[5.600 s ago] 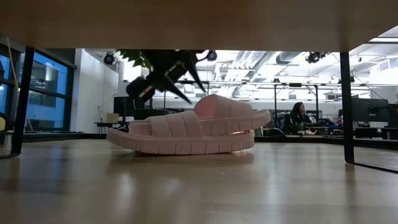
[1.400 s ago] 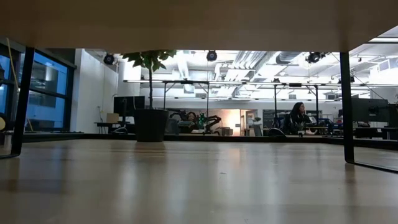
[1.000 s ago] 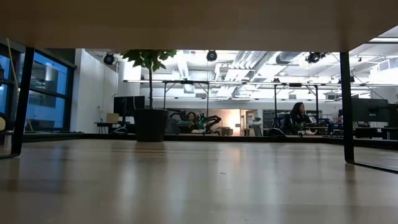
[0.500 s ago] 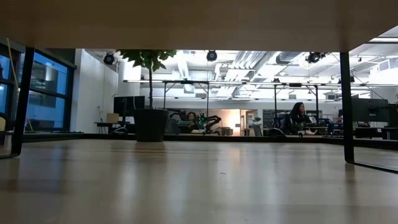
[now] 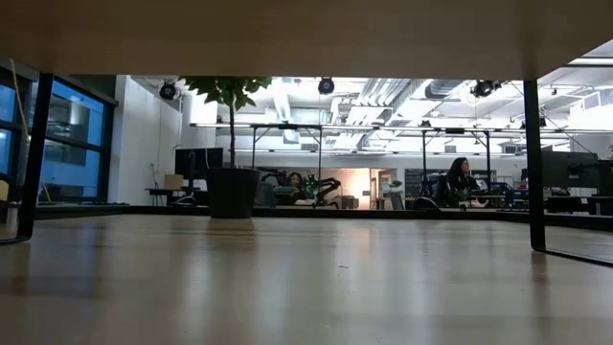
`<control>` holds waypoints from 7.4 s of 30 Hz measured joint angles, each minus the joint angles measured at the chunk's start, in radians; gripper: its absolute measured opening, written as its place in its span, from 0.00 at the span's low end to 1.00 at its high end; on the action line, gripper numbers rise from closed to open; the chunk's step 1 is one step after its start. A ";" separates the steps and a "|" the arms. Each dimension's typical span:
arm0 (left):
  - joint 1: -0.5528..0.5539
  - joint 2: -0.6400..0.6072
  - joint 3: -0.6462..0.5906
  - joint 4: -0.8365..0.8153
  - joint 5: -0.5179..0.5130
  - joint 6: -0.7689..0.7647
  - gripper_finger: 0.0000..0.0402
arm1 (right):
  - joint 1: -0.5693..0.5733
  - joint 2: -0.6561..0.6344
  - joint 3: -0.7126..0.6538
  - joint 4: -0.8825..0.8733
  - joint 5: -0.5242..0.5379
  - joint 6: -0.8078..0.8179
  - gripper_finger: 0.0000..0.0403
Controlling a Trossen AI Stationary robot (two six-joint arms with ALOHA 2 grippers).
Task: Pick and place slides into the shelf
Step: Put the pink pair of slides on the shelf, then return to Home Position
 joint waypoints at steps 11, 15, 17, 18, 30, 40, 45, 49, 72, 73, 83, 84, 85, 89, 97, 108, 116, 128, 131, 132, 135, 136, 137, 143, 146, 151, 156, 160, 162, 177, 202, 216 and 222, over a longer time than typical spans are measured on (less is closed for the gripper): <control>-0.080 0.027 0.000 0.000 -0.008 -0.045 0.00 | 0.000 0.000 0.000 0.000 -0.001 -0.025 0.00; -0.109 0.052 0.002 0.000 0.012 -0.054 0.00 | 0.000 0.000 0.000 0.000 -0.002 -0.030 0.00; -0.124 0.064 0.000 0.001 0.021 -0.057 0.00 | 0.000 0.000 0.000 0.000 -0.004 -0.042 0.00; -0.132 0.071 0.000 0.000 0.021 -0.059 0.00 | 0.000 0.000 0.000 0.000 -0.003 -0.044 0.00; -0.189 0.121 0.000 0.000 0.083 -0.086 0.00 | 0.000 0.000 0.000 0.000 -0.003 -0.053 0.00; -0.188 0.150 0.000 0.000 0.120 -0.119 0.00 | 0.000 0.000 0.000 0.000 -0.004 -0.074 0.00; -0.201 0.157 0.000 0.000 0.129 -0.141 0.00 | 0.000 0.000 0.000 -0.001 -0.017 -0.078 0.00; -0.210 0.163 0.000 0.006 0.130 -0.165 0.00 | 0.000 0.000 0.000 0.000 -0.023 -0.090 0.00; -0.254 0.188 0.000 0.121 0.133 -0.272 0.00 | 0.000 0.000 0.000 -0.001 -0.052 -0.129 0.00; -0.254 0.194 0.002 0.125 0.139 -0.272 0.00 | 0.000 0.000 0.000 -0.001 -0.054 -0.130 0.00; -0.254 0.248 0.000 0.094 0.166 -0.217 0.00 | 0.000 0.000 0.000 -0.007 -0.070 -0.137 0.00; -0.254 0.249 0.000 0.084 0.167 -0.213 0.00 | 0.000 0.000 0.000 -0.007 -0.072 -0.137 0.00; -0.254 0.248 0.000 0.076 0.169 -0.212 0.00 | 0.000 0.000 0.000 -0.007 -0.072 -0.137 0.00; -0.254 0.246 0.000 0.049 0.184 -0.219 0.00 | 0.000 0.000 0.000 -0.013 -0.072 -0.141 0.00; -0.254 0.246 0.000 0.035 0.190 -0.212 0.00 | 0.000 0.000 0.000 -0.012 -0.072 -0.156 0.00; -0.253 0.246 0.000 0.035 0.212 -0.192 0.00 | 0.000 0.000 0.000 -0.011 -0.072 -0.156 0.00; -0.251 0.246 0.000 0.037 0.205 -0.173 0.00 | 0.000 0.000 0.000 -0.007 -0.071 -0.156 0.00; -0.252 0.281 0.001 0.042 0.227 -0.132 0.00 | 0.000 0.000 0.000 -0.007 -0.071 -0.156 0.00; -0.252 0.284 0.000 0.039 0.227 -0.132 0.00 | 0.000 0.000 0.000 -0.007 -0.071 -0.156 0.00; -0.252 0.282 0.000 0.039 0.227 -0.132 0.00 | 0.000 0.000 0.000 -0.007 -0.071 -0.156 0.00; -0.252 0.283 0.000 0.045 0.227 -0.130 0.01 | 0.000 0.000 0.000 -0.007 -0.071 -0.159 0.00; -0.252 0.283 0.000 0.048 0.227 -0.123 0.02 | 0.000 0.000 0.000 -0.007 -0.071 -0.160 0.00; -0.252 0.283 0.000 0.050 0.226 -0.116 0.03 | 0.000 0.000 0.000 -0.007 -0.071 -0.162 0.00; -0.251 0.283 0.000 0.050 0.220 -0.114 0.12 | 0.000 0.000 0.000 -0.007 -0.071 -0.167 0.00; -0.250 0.283 0.000 0.049 0.220 -0.114 0.16 | 0.000 0.000 0.000 -0.007 -0.071 -0.168 0.00; -0.250 0.283 0.000 0.036 0.216 -0.114 0.20 | 0.000 0.000 0.000 -0.007 -0.071 -0.174 0.00; -0.243 0.283 0.000 0.026 0.211 -0.115 0.19 | 0.000 0.000 0.000 -0.007 -0.071 -0.174 0.00; -0.232 0.283 0.000 0.024 0.210 -0.116 0.18 | 0.000 0.000 0.000 -0.007 -0.071 -0.174 0.00; -0.229 0.283 0.000 0.024 0.209 -0.116 0.17 | 0.000 0.000 0.000 -0.008 -0.072 -0.174 0.00; -0.201 0.240 0.000 0.029 0.132 -0.125 0.17 | 0.000 0.000 0.000 -0.007 -0.075 -0.174 0.00; -0.001 0.129 0.000 0.071 -0.236 0.052 0.17 | 0.000 0.000 0.000 -0.008 -0.079 -0.160 0.00; 0.172 0.057 0.001 0.434 -0.470 0.337 0.17 | -0.001 0.000 0.000 -0.007 -0.083 -0.057 0.00; 0.225 0.022 0.000 0.546 -0.480 0.353 0.17 | -0.001 0.000 0.000 -0.006 -0.076 -0.008 0.00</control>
